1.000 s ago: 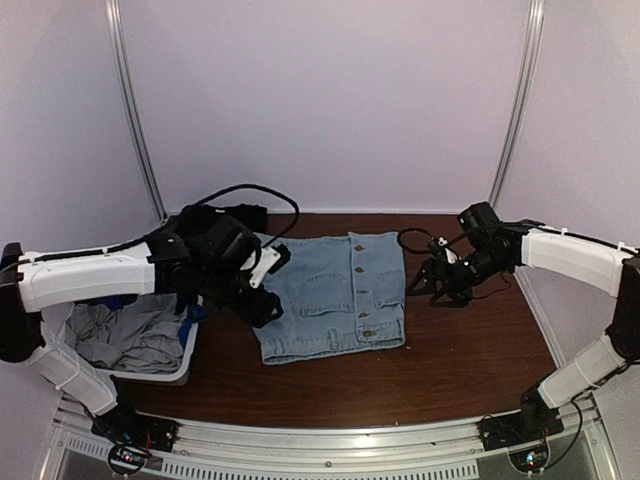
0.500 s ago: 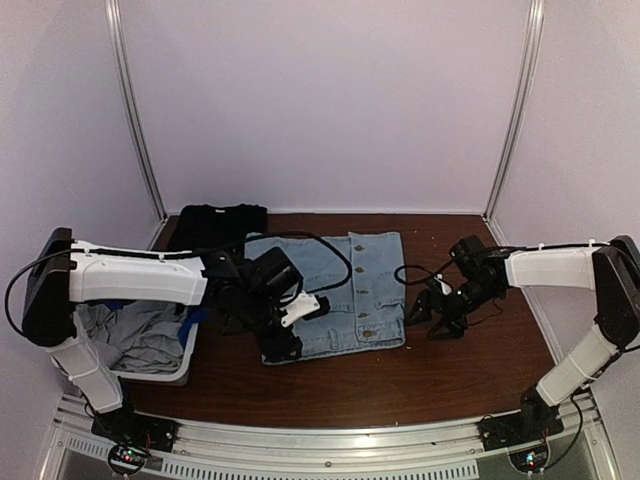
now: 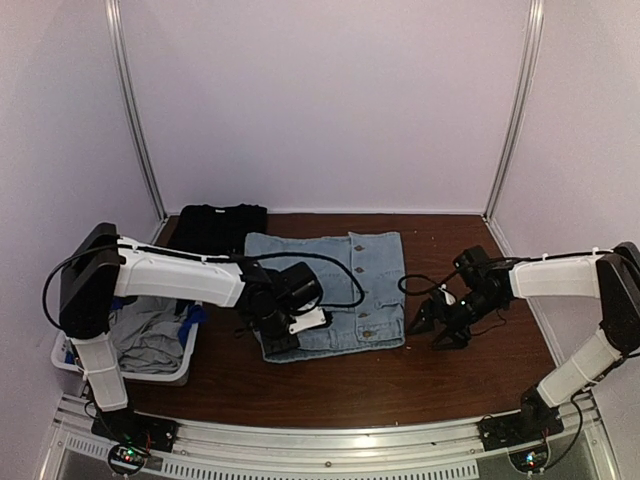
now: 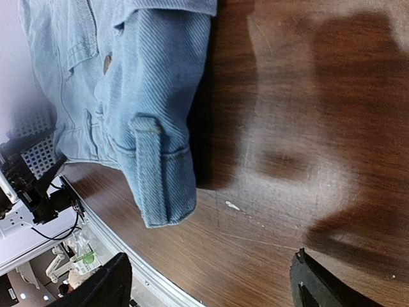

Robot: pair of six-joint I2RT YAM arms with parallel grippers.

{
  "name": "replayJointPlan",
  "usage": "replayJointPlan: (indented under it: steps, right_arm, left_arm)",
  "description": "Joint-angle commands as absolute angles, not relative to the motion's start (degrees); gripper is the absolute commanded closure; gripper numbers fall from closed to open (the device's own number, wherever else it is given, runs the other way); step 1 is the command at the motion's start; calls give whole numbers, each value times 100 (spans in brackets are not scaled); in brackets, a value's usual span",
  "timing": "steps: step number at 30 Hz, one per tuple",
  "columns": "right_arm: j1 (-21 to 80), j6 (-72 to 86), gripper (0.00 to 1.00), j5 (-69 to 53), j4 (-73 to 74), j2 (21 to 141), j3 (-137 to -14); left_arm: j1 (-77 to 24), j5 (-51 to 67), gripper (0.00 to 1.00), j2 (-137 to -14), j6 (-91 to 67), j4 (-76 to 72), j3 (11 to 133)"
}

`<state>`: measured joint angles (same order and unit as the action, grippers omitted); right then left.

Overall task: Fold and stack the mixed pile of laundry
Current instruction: Pick up the flattened skirt from the center of the board.

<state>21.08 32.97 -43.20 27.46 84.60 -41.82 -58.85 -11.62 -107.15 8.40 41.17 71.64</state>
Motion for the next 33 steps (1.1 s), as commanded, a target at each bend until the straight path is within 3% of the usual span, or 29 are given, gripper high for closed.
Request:
replayJointPlan:
  steps: [1, 4, 5, 14, 21, 26, 33]
  right_arm:
    - [2114, 3346, 14, -4196, 2562, 8305, -4116]
    - [2110, 3371, 13, -4188, 2466, 8311, -4175]
    - [2106, 3362, 13, -4165, 2433, 8293, -4195]
    - [2338, 2734, 8, -3460, 2233, 7857, -4531]
    - [3282, 1186, 9, -2005, 2337, 7947, -5207]
    - [4483, -232, 13, -959, 1992, 8213, -5351]
    - [5220, -1679, 9, -475, 1452, 8646, -5325]
  left_arm:
    - [-5838, -1421, 69, -10597, 978, 4181, 7561]
    - [-5642, -1364, 97, -10497, 755, 4189, 7786]
    - [-5534, -1348, 100, -10465, 656, 4185, 7854]
    - [-3888, 584, 100, -10238, -1143, 4082, 8557]
    - [-3316, 1079, 100, -10727, -1687, 4084, 8376]
    - [-3103, 1319, 100, -10774, -1800, 3869, 7995]
    - [-2798, 1682, 100, -11002, -1815, 3817, 7910]
